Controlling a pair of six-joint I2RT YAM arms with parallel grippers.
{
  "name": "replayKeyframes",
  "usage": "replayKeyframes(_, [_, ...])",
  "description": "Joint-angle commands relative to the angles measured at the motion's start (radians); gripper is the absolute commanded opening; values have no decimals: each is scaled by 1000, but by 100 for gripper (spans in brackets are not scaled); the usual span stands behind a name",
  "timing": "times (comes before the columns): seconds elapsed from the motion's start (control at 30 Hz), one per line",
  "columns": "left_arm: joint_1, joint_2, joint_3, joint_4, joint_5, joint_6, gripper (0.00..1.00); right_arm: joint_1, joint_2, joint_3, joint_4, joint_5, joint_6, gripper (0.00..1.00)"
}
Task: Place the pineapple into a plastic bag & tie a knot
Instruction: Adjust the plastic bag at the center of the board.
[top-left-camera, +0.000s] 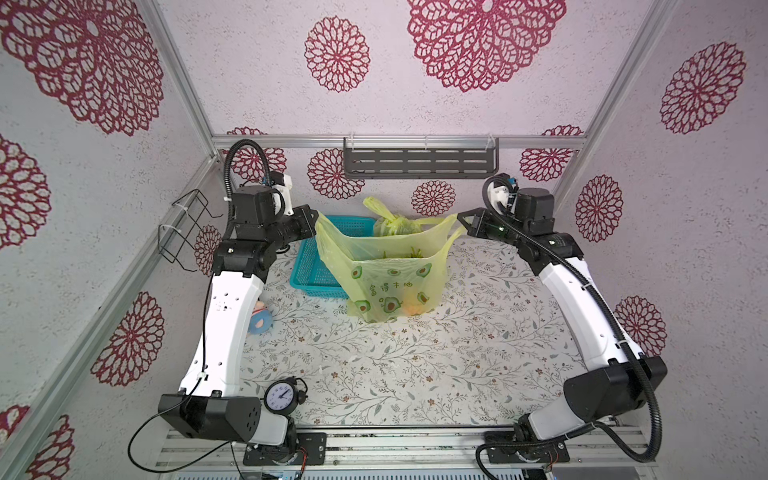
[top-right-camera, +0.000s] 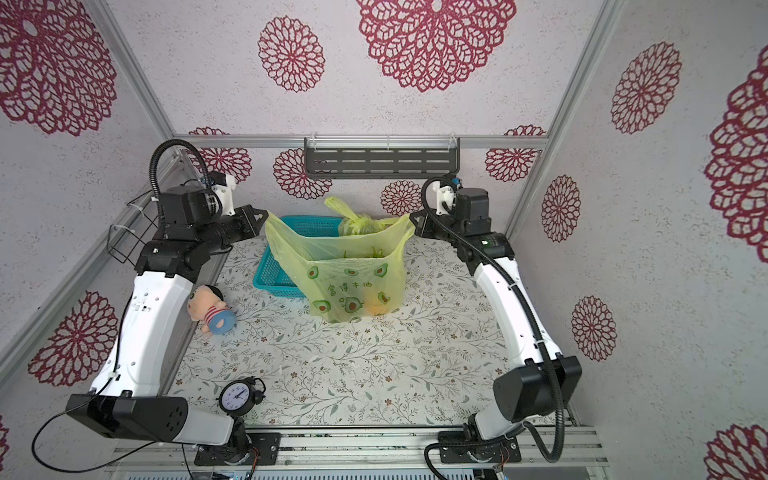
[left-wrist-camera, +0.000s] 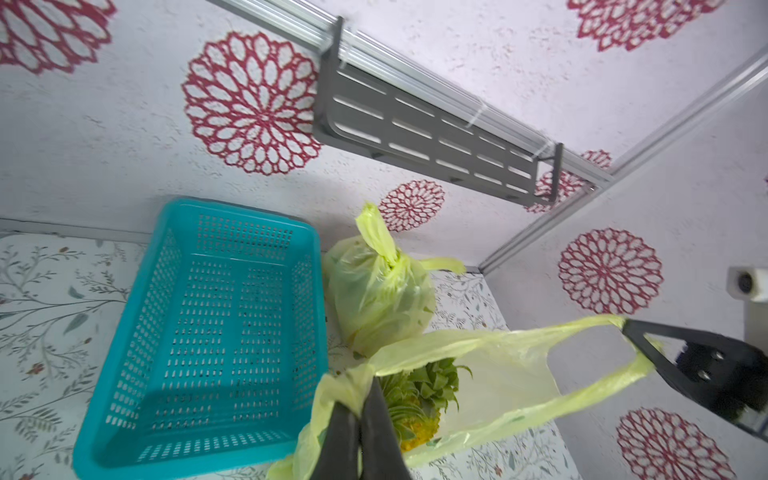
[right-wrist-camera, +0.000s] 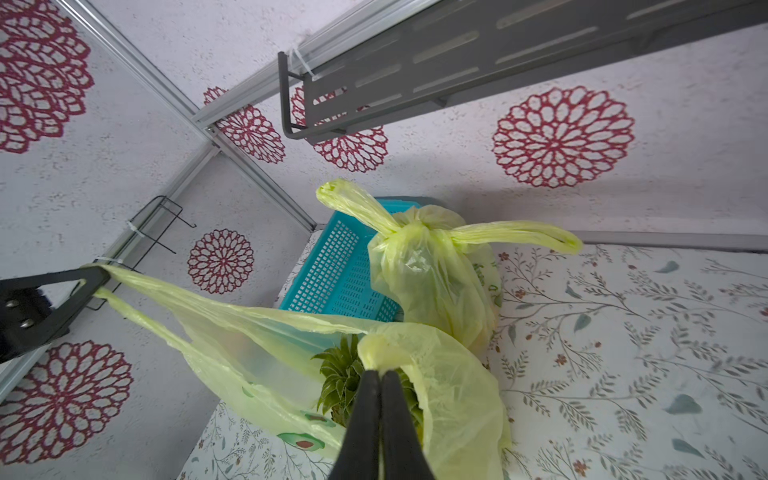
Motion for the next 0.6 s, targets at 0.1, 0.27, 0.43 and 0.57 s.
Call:
replayKeyframes(0.1, [76,-23,97,24,-56,41,0,16,35,96,92,-64,44,0])
replayKeyframes(0.27, [80,-93,4,57,30,14,0,6,7,76,59,-35,26,0])
replayKeyframes(0.43, [41,-193,-184,130,52,-33,0,-21,-53,62,-2,59,-9,0])
replayKeyframes(0.57, [19,-219,-239,175,45,-60,0,-46,-72,74,-13,80,-16,0])
